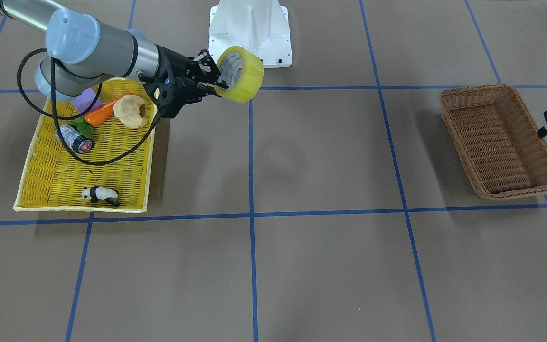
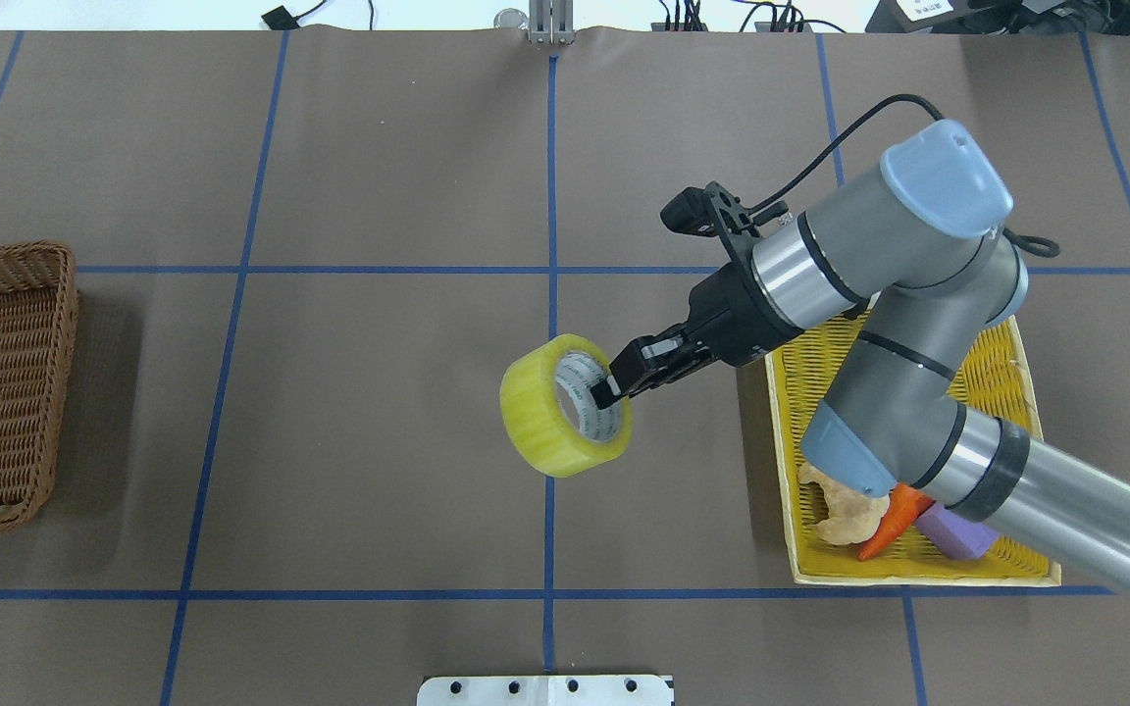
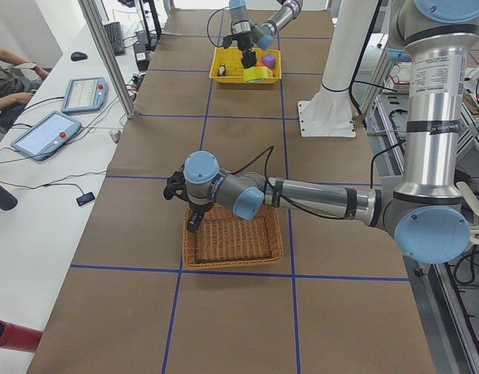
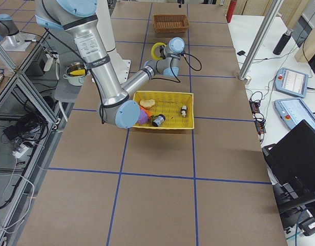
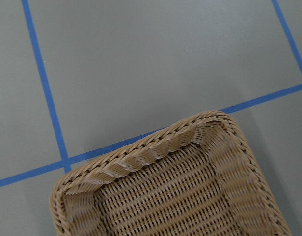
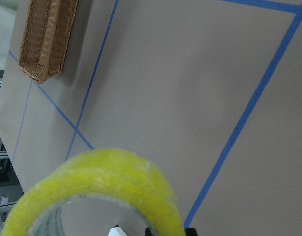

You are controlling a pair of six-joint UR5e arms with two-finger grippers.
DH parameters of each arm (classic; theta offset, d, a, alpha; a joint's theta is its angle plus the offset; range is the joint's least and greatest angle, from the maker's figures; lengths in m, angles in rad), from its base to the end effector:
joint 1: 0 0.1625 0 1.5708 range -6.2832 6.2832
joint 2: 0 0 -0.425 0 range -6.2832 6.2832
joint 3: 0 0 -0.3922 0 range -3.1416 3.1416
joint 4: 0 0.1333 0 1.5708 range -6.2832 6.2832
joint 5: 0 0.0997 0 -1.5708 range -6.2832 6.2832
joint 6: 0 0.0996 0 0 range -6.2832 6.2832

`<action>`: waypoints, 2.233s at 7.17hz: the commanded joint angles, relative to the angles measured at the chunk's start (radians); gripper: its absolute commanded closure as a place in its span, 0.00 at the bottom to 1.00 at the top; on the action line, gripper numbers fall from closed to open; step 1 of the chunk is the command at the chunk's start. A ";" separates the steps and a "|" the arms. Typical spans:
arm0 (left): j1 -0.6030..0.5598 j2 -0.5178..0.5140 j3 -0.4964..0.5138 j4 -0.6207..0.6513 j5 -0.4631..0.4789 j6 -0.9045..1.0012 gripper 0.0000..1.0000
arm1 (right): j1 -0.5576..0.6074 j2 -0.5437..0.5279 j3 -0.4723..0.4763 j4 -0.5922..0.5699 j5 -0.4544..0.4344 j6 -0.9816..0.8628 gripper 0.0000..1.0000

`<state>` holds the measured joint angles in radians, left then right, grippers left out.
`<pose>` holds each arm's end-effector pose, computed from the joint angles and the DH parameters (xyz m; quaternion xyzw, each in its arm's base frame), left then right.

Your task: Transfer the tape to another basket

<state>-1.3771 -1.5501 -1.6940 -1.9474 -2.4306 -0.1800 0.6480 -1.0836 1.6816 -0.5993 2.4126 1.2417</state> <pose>0.0395 -0.5016 0.5590 0.1367 0.4379 0.1049 0.8824 -0.4344 -0.4029 0.2176 0.0474 -0.7052 -0.1825 0.6835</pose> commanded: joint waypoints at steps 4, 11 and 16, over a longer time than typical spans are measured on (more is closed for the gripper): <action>0.130 -0.057 0.013 -0.408 -0.141 -0.607 0.02 | -0.179 0.001 -0.019 0.392 -0.453 0.471 1.00; 0.362 -0.244 0.023 -1.121 -0.104 -1.513 0.02 | -0.248 0.011 -0.054 0.527 -0.550 0.521 1.00; 0.540 -0.344 0.027 -1.465 0.134 -2.041 0.02 | -0.274 0.013 -0.126 0.755 -0.621 0.606 1.00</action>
<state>-0.8430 -1.8758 -1.6711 -3.3091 -2.3033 -2.0696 0.3786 -1.0712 1.5946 0.0683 1.8122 1.8211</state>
